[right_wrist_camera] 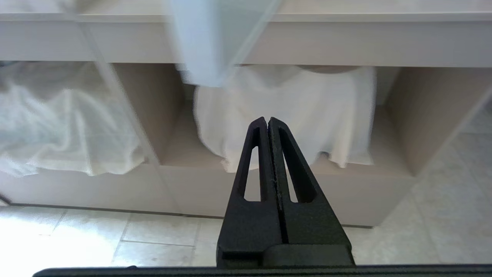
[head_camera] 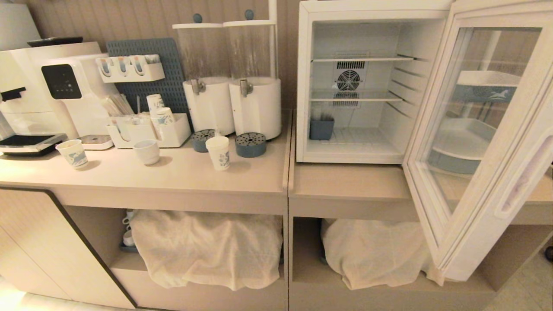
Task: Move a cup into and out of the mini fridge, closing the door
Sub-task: Put the paper cup in the freezer
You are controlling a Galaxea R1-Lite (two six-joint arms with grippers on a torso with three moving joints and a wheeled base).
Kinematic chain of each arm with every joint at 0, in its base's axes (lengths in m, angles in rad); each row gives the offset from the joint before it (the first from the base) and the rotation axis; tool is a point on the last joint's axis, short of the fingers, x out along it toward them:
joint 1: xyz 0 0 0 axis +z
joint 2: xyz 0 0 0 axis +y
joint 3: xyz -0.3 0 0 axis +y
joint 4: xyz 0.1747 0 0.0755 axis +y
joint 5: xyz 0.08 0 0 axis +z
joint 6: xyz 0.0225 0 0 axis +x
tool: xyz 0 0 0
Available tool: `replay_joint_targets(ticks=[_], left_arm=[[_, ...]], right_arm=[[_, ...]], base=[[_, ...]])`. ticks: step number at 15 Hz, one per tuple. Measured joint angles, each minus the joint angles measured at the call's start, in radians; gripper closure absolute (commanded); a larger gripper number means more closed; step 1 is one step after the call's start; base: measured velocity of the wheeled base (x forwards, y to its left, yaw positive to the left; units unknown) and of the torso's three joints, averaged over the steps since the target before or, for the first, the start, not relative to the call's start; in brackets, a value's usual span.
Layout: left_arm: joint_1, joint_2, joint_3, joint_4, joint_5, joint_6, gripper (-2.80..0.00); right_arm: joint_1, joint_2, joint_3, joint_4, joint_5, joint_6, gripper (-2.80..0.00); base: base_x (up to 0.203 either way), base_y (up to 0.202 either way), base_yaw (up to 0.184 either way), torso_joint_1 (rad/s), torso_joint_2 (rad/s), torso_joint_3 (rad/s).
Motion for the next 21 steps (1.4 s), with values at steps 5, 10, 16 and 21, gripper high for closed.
replay_joint_targets(ticks=[5, 10, 16, 21], left_arm=[[0.000, 0.000, 0.000, 0.000, 0.000, 0.004, 0.00], [0.000, 0.000, 0.000, 0.000, 0.000, 0.002, 0.00], [0.000, 0.000, 0.000, 0.000, 0.000, -0.002, 0.00], [0.000, 0.000, 0.000, 0.000, 0.000, -0.003, 0.00]], right_arm=[[0.000, 0.000, 0.000, 0.000, 0.000, 0.000, 0.00], [-0.001, 0.000, 0.000, 0.000, 0.000, 0.000, 0.00], [0.000, 0.000, 0.000, 0.000, 0.000, 0.000, 0.00], [-0.001, 0.000, 0.000, 0.000, 0.000, 0.000, 0.00]], base=[[0.000, 0.196, 0.001, 0.001, 0.00, 0.002], [0.000, 0.193, -0.001, 0.000, 0.00, 0.003], [0.000, 0.192, 0.001, 0.001, 0.00, 0.002], [0.000, 0.191, 0.001, 0.004, 0.00, 0.003]])
